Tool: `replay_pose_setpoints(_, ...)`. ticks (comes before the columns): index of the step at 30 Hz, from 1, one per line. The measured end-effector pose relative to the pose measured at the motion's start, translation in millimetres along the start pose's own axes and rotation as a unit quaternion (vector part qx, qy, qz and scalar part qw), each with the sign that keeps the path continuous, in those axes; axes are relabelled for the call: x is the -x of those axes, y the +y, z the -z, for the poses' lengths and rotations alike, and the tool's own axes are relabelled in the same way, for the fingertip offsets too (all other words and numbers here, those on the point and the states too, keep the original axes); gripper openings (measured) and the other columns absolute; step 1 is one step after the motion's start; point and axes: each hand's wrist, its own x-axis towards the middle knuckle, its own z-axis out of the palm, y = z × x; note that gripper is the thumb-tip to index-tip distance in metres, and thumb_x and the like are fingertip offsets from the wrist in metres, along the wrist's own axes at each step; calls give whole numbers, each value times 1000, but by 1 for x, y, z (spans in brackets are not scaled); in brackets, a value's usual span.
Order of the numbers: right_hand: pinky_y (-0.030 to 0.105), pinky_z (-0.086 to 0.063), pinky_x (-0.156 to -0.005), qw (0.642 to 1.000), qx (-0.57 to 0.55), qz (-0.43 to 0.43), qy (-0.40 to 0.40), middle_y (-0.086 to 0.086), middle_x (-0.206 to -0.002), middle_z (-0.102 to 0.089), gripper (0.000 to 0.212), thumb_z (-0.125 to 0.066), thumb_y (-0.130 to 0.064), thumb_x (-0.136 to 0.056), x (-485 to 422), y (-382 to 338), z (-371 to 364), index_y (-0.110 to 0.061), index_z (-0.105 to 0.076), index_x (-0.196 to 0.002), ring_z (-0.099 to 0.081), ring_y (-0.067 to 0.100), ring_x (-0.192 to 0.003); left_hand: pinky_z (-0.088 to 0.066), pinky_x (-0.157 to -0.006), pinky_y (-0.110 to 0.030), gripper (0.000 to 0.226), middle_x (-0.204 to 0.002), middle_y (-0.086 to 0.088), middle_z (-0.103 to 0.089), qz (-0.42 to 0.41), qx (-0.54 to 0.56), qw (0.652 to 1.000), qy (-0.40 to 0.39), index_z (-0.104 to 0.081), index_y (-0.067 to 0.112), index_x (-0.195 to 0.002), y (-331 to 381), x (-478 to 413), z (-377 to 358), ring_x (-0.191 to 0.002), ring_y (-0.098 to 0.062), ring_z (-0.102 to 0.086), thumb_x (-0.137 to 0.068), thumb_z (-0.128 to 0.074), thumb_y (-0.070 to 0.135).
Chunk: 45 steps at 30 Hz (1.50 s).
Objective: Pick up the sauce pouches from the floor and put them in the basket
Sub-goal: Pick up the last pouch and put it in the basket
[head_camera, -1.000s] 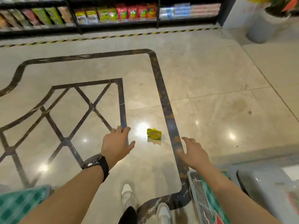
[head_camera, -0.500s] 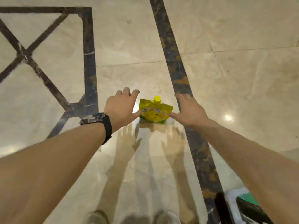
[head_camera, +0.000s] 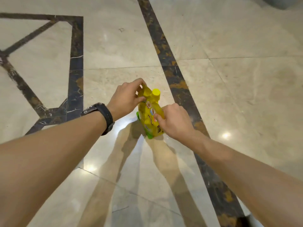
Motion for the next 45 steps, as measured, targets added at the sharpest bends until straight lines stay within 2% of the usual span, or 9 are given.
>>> replay_pose_setpoints(4, 41, -50, -76, 977, -172, -124, -6, 25, -95, -66, 35, -50, -32, -93, 28, -23, -12, -1, -63, -83, -63, 43, -88, -49, -98, -30, 39, -120, -7, -64, 44, 190, 978, -69, -56, 13, -124, 24, 12, -16, -110, -23, -61, -90, -61, -4)
replay_pose_setpoints(10, 53, -56, -91, 752, -566, -280, -186, 16, -101, -62, 21, -52, -19, -96, 22, -25, 6, -5, -63, -107, -65, 39, -84, -46, -86, -6, 71, -147, 3, -46, 97, 295, 926, -213, -34, 27, -153, 37, 44, -13, -128, -10, -47, -94, -37, -12)
replay_pose_setpoints(13, 43, -55, -90, 820, -499, -209, -186, 10, -109, -66, 23, -56, -9, -91, 15, -3, 10, -9, -63, -113, -65, 30, -103, -42, -87, 0, 90, -147, 13, -33, 83, 247, 926, -273, -14, 31, -158, 17, 58, -10, -129, -2, -37, -87, -50, -12)
replay_pose_setpoints(16, 36, -46, -96, 904, -390, -153, -79, 7, -136, -53, 59, -70, -1, -82, -2, 18, 7, -17, -49, -135, -51, 25, -127, -45, -110, -37, 111, -156, 5, -35, 35, 177, 938, -294, -9, 42, -157, 3, 74, -30, -139, -15, -41, -73, -80, 26)
replay_pose_setpoints(19, 33, -39, -109, 947, -310, -16, -83, 2, -149, -46, 79, -84, -4, -71, -18, 27, 11, -24, -48, -139, -38, 15, -140, -44, -108, -42, 72, -148, 0, -51, 59, 92, 977, -184, -30, 41, -152, 11, 77, -37, -132, -23, -51, -87, -61, 45)
replay_pose_setpoints(23, 38, -53, -90, 924, -372, -9, -90, 4, -111, -70, 39, -91, -15, -66, -33, 32, 14, -12, -60, -89, -62, 9, -108, -52, -91, -33, 21, -114, -6, -69, 75, 167, 962, -202, -66, 14, -117, 1, 63, -11, -102, -23, -64, -104, -49, 15)
replay_pose_setpoints(27, 31, -41, -58, 915, -400, -29, -50, 9, -67, -56, 38, -88, -28, -72, -30, 31, -5, -11, -53, -68, -55, 18, -67, -57, -80, -24, 26, -112, -6, -74, 130, 257, 942, -170, -69, 9, -114, -9, 61, -2, -93, -11, -72, -103, -53, 25)
replay_pose_setpoints(36, 13, -54, -67, 868, -469, -84, -140, -4, -98, -75, 34, -81, -6, -78, -10, 44, -31, -11, -71, -111, -71, 1, -82, -52, -67, -9, 25, -106, 11, -70, 163, 317, 923, -144, -61, 20, -121, -9, 63, -20, -85, 9, -68, -96, -63, 26)
replay_pose_setpoints(45, 34, -53, -76, 794, -548, -162, -206, 4, -114, -74, 37, -75, -19, -84, -5, 37, -60, -17, -66, -120, -70, 19, -97, -58, -92, -45, 46, -117, -3, -71, 233, 295, 917, -130, -56, 18, -129, -30, 76, -35, -102, -19, -71, -90, -71, 36)
